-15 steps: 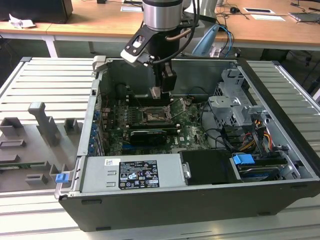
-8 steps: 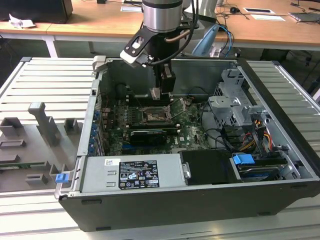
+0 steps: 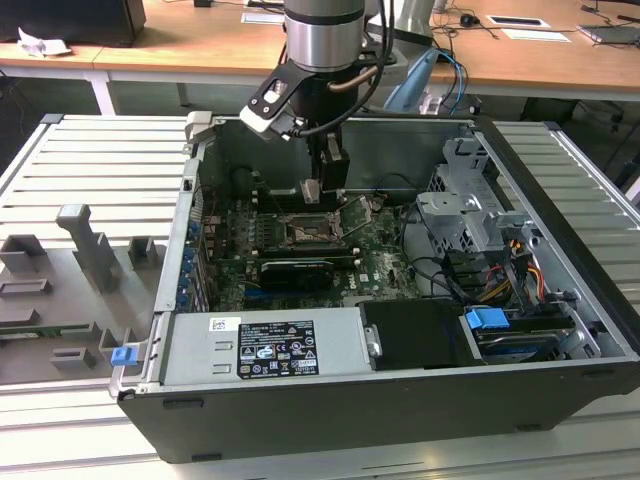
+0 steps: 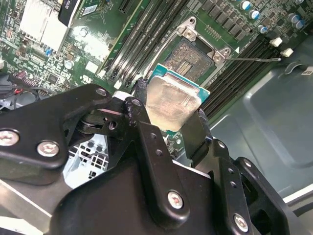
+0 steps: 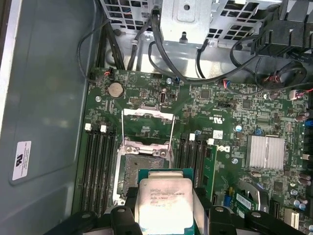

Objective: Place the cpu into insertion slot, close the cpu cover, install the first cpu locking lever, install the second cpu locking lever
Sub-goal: 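Place the cpu into insertion slot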

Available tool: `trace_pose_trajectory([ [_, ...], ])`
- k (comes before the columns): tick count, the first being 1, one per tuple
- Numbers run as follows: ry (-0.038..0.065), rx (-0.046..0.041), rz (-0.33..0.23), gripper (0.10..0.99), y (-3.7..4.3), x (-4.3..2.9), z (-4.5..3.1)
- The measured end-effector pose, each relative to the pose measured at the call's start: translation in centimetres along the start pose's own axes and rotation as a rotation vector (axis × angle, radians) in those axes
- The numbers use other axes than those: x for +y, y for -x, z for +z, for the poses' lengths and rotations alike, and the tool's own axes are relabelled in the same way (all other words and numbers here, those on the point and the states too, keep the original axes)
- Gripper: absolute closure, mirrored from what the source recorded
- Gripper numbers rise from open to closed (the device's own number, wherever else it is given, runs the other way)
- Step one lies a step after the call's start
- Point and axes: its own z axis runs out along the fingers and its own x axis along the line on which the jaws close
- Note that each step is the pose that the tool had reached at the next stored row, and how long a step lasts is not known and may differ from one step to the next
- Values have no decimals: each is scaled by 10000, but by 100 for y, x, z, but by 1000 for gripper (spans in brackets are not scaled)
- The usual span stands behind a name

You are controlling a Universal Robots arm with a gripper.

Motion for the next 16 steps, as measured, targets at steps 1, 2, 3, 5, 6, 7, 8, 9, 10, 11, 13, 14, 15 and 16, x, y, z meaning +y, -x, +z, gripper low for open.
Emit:
trace_pose_trajectory([
  [1,0,0,2,557,0,-1,9],
  [2,0,-1,4,557,0,-2,21],
  [3,0,-1,13,557,-2,-3,32],
  [5,2,-11,130,557,-3,-5,55],
  [6,5,-27,330,557,-3,-6,70],
  [7,6,-37,445,557,-3,-6,78],
  [8,8,-45,560,557,-3,-7,87],
  [9,10,-51,638,557,-4,-8,94],
  [10,11,-55,690,557,-4,-8,100],
  [11,11,-62,726,557,-3,-9,109],
  [13,12,-64,741,557,-3,-10,127],
  [14,12,-64,744,557,-3,-11,134],
  [15,11,-65,745,557,-3,-12,144],
  [16,11,-65,745,557,-3,-12,148],
])
